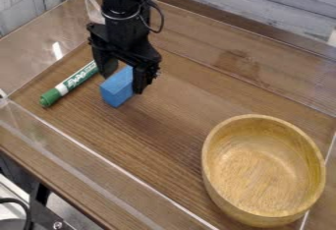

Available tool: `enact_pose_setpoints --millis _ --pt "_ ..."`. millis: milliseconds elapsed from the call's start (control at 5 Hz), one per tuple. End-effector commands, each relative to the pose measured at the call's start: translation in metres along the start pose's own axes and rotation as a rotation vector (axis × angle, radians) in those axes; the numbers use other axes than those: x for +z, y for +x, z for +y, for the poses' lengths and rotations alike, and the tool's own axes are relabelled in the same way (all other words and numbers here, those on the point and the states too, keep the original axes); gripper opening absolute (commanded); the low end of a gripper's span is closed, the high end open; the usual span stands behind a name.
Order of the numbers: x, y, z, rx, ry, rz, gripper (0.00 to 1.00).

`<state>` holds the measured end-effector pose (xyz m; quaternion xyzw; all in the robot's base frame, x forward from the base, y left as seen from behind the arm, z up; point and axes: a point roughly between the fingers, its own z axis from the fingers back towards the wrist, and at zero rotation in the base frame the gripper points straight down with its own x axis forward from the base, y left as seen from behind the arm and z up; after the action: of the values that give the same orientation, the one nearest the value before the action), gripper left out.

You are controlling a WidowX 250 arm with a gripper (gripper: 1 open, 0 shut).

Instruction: Remove the blue block from inside the brown bowl and put it on the table

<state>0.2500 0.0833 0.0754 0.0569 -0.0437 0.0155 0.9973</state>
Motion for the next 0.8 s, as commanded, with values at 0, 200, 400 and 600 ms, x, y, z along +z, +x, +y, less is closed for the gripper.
enact_pose_setpoints --millis 0,200,400,600 --pt "0.0165 0.0113 0.0069 0.009 0.01 -0.065 1.0" --pt "0.0173 0.0117 0.0069 0.0 0.004 -0.066 1.0" --pt "0.0173 0.0124 0.0074 -0.008 -0.002 -0.067 1.0" --pt "0.0174 0.0127 0.0076 -0.014 -0.008 -0.067 1.0"
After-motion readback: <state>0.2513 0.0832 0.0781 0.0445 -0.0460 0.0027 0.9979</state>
